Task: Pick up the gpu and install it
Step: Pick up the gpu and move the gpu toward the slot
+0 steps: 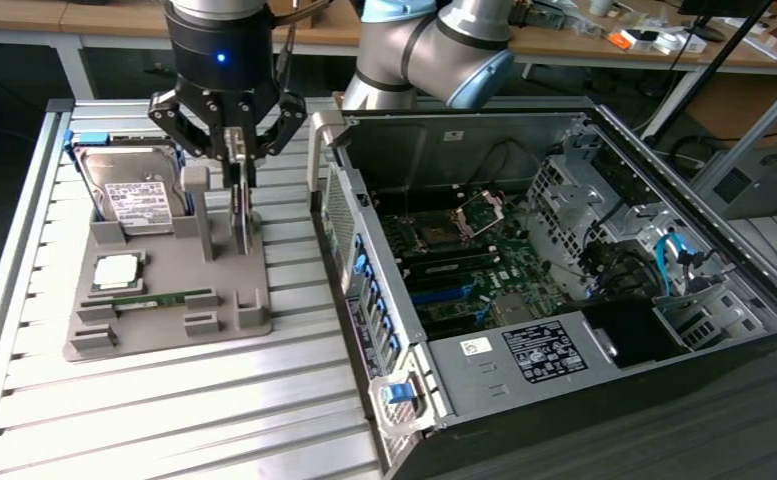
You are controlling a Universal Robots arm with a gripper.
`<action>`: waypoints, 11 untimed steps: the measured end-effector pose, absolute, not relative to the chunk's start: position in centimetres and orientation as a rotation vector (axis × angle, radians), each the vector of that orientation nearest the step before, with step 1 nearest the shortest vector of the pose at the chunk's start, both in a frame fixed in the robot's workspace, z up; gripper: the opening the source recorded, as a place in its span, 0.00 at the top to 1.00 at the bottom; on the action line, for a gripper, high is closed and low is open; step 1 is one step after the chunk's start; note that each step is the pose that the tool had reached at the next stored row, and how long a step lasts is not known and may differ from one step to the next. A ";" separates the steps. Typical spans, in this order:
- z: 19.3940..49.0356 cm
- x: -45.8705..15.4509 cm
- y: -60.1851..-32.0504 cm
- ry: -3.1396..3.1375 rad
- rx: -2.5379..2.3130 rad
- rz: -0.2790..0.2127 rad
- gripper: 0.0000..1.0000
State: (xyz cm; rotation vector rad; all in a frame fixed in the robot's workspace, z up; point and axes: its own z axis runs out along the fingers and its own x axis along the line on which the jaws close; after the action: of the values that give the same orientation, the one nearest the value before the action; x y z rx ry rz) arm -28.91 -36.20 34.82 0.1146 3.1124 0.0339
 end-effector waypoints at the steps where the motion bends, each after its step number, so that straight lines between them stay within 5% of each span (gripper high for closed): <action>1: 34.9 -28.9 -36.2 3.112 0.115 0.034 0.73; 11: 36.4 -28.9 -36.2 3.112 0.115 0.034 0.73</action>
State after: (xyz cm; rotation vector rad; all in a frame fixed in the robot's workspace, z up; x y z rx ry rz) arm -28.91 -36.20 36.35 0.1146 3.1124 0.0339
